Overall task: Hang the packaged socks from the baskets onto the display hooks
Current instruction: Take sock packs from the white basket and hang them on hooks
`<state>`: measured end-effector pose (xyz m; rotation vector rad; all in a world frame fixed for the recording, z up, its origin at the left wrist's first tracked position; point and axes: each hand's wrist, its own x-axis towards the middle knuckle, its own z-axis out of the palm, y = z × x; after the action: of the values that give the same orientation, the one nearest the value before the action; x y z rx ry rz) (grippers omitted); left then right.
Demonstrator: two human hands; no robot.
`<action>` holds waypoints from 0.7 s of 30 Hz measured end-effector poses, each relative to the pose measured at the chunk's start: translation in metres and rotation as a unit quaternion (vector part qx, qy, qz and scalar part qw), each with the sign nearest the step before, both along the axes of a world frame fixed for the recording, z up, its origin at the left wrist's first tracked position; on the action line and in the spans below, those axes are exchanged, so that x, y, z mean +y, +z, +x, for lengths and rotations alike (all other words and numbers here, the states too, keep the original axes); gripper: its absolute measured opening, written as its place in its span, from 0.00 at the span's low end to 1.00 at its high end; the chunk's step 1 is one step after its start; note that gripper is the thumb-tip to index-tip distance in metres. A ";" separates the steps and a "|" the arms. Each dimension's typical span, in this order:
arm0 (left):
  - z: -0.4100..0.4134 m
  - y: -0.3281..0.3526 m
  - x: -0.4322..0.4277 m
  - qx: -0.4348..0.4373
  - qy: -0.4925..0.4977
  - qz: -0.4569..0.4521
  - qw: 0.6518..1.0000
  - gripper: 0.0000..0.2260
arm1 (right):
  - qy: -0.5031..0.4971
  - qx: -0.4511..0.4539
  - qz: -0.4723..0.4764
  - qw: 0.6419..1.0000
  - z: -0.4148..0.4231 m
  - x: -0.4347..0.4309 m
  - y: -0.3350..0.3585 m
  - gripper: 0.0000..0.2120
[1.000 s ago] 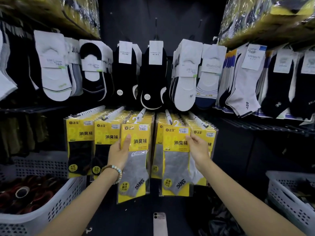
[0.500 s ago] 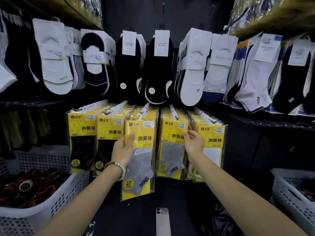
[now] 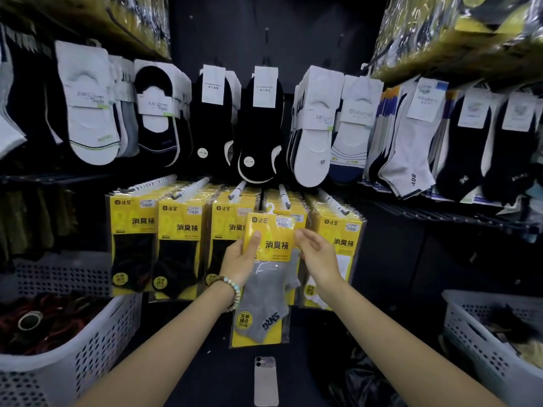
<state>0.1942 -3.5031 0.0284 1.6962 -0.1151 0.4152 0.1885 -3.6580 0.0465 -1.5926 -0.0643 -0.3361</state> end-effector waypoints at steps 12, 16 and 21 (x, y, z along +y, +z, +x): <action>0.018 0.004 -0.029 0.025 -0.117 -0.008 0.993 0.25 | -0.038 0.008 0.024 0.999 0.010 -0.027 -0.005 0.06; 0.024 0.001 -0.029 0.023 -0.121 -0.013 0.992 0.26 | -0.060 0.008 -0.008 0.998 0.023 -0.024 0.001 0.09; 0.037 -0.005 -0.023 0.025 -0.094 -0.018 0.995 0.24 | -0.061 -0.006 -0.050 0.997 0.041 -0.013 0.001 0.15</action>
<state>0.2309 -3.5259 0.0236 1.6429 -0.2265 0.2322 0.2299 -3.6710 0.0479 -1.6983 0.0073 -0.4429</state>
